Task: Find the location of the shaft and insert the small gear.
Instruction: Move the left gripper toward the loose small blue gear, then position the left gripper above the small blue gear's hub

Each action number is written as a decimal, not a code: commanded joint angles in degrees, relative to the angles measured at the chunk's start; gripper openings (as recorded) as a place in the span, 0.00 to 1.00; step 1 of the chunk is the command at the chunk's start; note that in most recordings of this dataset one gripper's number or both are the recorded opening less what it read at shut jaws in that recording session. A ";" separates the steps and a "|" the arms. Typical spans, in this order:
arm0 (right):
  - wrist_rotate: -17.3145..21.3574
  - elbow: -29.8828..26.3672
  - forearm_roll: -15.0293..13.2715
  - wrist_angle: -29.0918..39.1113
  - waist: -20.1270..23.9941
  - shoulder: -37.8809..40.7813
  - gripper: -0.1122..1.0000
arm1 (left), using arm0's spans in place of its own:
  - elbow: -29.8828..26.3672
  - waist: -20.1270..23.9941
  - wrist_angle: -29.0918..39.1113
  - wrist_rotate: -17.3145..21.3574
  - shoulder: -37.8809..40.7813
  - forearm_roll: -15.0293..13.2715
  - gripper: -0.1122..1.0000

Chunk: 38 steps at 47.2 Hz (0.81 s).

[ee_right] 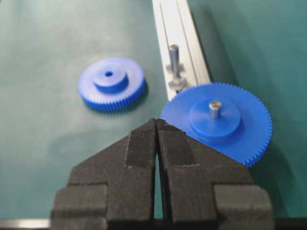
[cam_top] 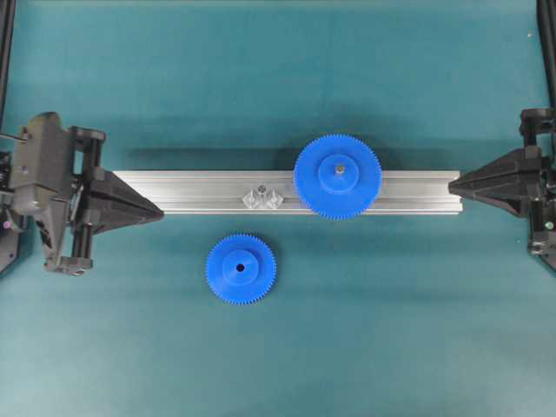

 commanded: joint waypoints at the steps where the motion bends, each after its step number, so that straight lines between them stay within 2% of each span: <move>1: 0.79 -0.35 -0.09 -0.26 -0.26 0.09 0.09 | -2.46 -0.70 0.97 -0.18 1.05 0.09 0.10; 38: 0.70 0.79 -0.09 -0.26 -0.35 -0.97 0.09 | -14.77 -1.67 9.40 -0.44 19.16 0.09 0.10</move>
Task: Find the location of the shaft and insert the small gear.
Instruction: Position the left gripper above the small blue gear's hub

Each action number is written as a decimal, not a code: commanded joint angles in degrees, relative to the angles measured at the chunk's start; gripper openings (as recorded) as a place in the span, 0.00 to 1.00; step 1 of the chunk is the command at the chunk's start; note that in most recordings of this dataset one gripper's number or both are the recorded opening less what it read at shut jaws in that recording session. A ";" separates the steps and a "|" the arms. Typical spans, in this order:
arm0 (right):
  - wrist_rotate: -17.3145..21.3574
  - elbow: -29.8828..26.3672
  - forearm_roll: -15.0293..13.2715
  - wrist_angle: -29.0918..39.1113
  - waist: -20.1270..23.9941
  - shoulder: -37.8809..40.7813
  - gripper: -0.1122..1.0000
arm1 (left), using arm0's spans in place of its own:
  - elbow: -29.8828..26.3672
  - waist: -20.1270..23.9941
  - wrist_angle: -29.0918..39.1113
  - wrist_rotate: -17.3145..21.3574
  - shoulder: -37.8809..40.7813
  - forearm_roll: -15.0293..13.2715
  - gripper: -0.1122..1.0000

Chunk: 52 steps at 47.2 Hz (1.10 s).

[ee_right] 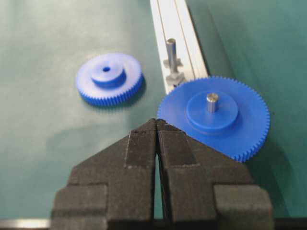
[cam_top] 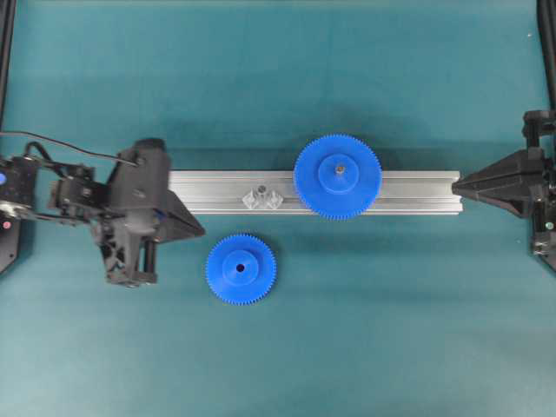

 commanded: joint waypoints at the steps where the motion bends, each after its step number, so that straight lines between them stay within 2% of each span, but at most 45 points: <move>1: 0.62 -0.53 -0.09 -0.44 -0.09 0.18 0.09 | -2.81 -0.79 0.53 -0.09 1.23 0.18 0.10; 7: 0.62 -0.62 -0.09 -0.26 -0.09 0.09 0.09 | -5.01 -1.67 1.67 -0.62 4.48 0.18 0.10; 18: 0.62 -0.18 -0.18 -0.26 -0.09 0.00 0.09 | -7.82 -2.20 2.20 -4.13 9.23 0.18 0.10; 43: 0.62 0.35 -0.09 -0.26 -0.09 -0.26 0.09 | -11.60 -2.20 7.12 -3.78 13.27 0.26 0.10; 52: 0.70 0.62 -0.09 -0.26 -0.09 -0.44 0.09 | -13.36 -2.20 8.44 -1.76 15.03 0.18 0.10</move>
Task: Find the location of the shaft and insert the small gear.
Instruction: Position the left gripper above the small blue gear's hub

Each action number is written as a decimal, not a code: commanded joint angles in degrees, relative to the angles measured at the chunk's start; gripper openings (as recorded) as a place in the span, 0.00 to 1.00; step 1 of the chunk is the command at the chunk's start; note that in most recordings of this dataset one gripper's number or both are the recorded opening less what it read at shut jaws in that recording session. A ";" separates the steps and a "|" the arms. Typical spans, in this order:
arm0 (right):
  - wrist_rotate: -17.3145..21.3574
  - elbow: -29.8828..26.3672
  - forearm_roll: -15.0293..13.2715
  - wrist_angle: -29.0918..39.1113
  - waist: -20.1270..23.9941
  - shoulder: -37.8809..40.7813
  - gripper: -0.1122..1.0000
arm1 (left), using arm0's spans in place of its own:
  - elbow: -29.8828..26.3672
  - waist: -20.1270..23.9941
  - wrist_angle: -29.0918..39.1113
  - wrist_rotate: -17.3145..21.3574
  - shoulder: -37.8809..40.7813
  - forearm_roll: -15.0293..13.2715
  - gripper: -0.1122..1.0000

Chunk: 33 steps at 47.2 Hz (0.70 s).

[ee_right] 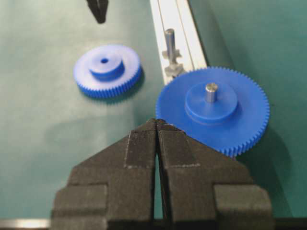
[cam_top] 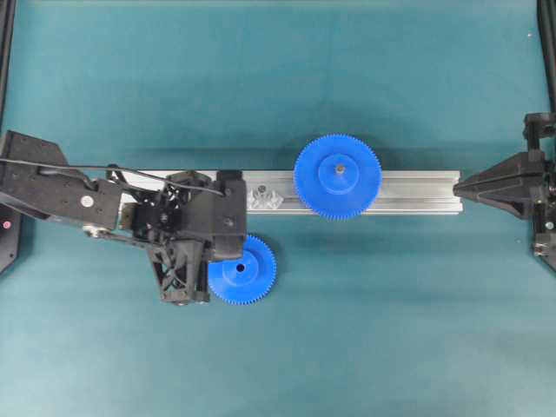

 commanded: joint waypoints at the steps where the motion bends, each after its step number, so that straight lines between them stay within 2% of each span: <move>1: 0.62 -0.53 0.00 -0.26 -0.09 0.35 0.09 | -2.37 -0.26 0.70 0.97 0.18 0.18 0.10; 20: 0.70 -0.18 0.00 -0.44 -0.09 0.00 0.09 | -7.65 -0.26 7.47 4.75 4.48 0.18 0.10; 33: 0.62 -0.09 -0.09 -0.26 -0.09 -0.09 0.09 | -11.25 -0.26 12.74 5.01 7.38 0.18 0.10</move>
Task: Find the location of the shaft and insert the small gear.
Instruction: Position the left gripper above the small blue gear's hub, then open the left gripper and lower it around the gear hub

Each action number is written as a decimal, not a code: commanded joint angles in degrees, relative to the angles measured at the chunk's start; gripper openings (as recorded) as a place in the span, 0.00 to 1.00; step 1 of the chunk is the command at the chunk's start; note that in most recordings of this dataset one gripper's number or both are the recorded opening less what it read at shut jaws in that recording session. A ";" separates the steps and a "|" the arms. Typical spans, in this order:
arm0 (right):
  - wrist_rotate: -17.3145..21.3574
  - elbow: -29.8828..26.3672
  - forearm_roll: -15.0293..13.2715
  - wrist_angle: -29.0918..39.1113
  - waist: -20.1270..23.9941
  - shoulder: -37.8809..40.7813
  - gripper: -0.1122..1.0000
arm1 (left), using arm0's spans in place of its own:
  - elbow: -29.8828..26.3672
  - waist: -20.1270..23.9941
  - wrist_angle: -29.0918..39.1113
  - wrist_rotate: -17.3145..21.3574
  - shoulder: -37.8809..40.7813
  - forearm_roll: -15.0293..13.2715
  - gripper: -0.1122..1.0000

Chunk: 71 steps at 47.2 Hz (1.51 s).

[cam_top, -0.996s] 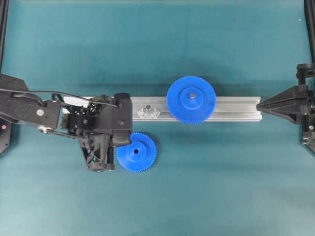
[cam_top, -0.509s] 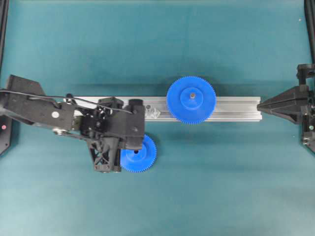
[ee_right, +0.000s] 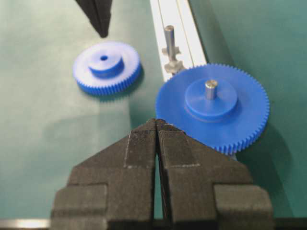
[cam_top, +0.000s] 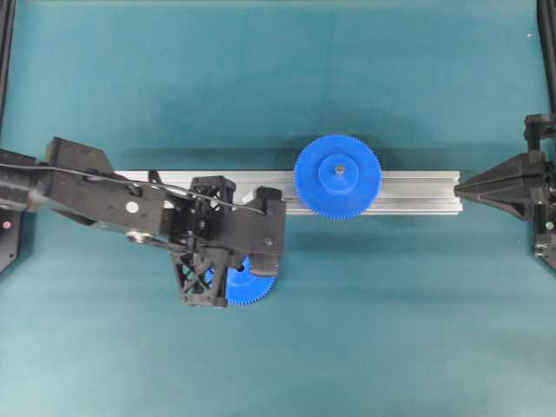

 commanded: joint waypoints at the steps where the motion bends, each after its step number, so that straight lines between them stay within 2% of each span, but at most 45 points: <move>1: 0.62 -0.53 0.00 -0.18 -0.09 0.18 0.09 | -2.37 -0.35 1.67 0.09 -0.18 0.18 0.10; 10: 0.62 -0.44 0.00 -0.18 -0.09 0.09 0.09 | -4.31 -1.32 5.45 0.09 1.49 0.09 0.10; 29: 0.62 -0.44 0.00 -0.18 -0.09 0.09 0.09 | -5.89 -1.93 7.47 0.09 3.34 0.18 0.10; 41: 0.62 -0.35 0.00 -0.35 -0.09 0.09 0.09 | -8.61 -1.93 13.45 0.18 5.19 0.09 0.10; 71: 0.70 -0.26 0.00 -0.18 -0.18 0.09 0.09 | -9.76 -1.85 13.54 0.44 5.63 0.70 0.10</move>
